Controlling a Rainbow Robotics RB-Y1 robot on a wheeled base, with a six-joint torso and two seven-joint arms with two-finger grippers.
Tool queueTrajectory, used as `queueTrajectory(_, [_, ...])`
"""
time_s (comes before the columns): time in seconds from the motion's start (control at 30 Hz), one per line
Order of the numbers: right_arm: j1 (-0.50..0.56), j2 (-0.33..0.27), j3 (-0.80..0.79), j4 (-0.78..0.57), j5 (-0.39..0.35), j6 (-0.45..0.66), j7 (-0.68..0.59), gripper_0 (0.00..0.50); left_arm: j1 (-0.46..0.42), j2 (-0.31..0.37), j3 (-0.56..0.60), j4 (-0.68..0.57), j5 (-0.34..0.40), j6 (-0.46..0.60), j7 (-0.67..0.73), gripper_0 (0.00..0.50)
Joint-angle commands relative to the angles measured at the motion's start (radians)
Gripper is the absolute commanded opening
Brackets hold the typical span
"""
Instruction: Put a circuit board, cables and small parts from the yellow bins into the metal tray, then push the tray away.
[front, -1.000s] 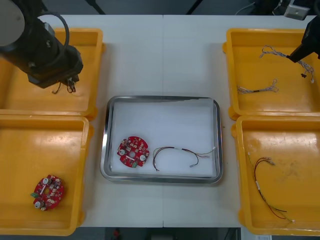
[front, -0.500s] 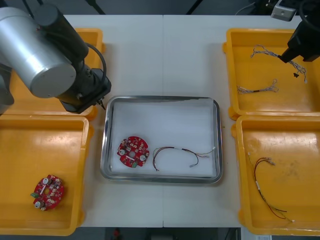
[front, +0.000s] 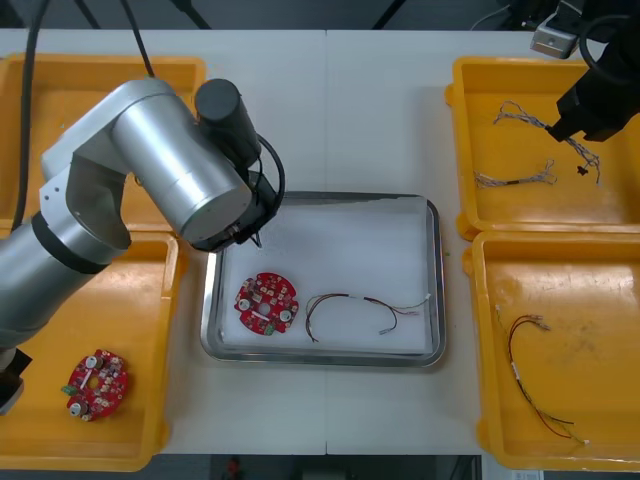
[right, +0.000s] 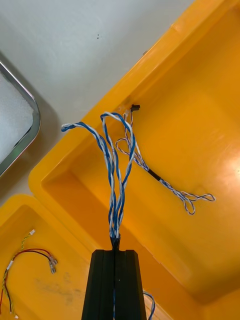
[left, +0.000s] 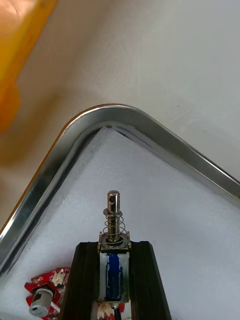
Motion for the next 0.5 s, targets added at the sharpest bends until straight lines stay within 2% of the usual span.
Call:
queueTrajectory(0.03, [0.047, -0.042, -0.036, -0.081, 0.018, -0.013, -0.029, 0.0, 0.0, -0.072, -0.059, 0.043, -0.069, -0.005, 0.021, 0.0])
queueTrajectory(0.17, [0.078, -0.042, -0.037, -0.112, 0.023, -0.038, -0.038, 0.0, 0.0, -0.099, -0.075, 0.074, -0.084, -0.03, 0.022, 0.0])
queueTrajectory(0.27, [0.106, -0.042, -0.036, -0.146, 0.041, -0.058, -0.049, 0.0, 0.0, -0.128, -0.102, 0.095, -0.132, -0.047, 0.029, 0.0])
queueTrajectory(0.5, [0.158, -0.036, -0.036, -0.213, 0.079, -0.095, -0.07, 0.0, -0.004, -0.162, -0.125, 0.147, -0.178, -0.079, 0.03, 0.0])
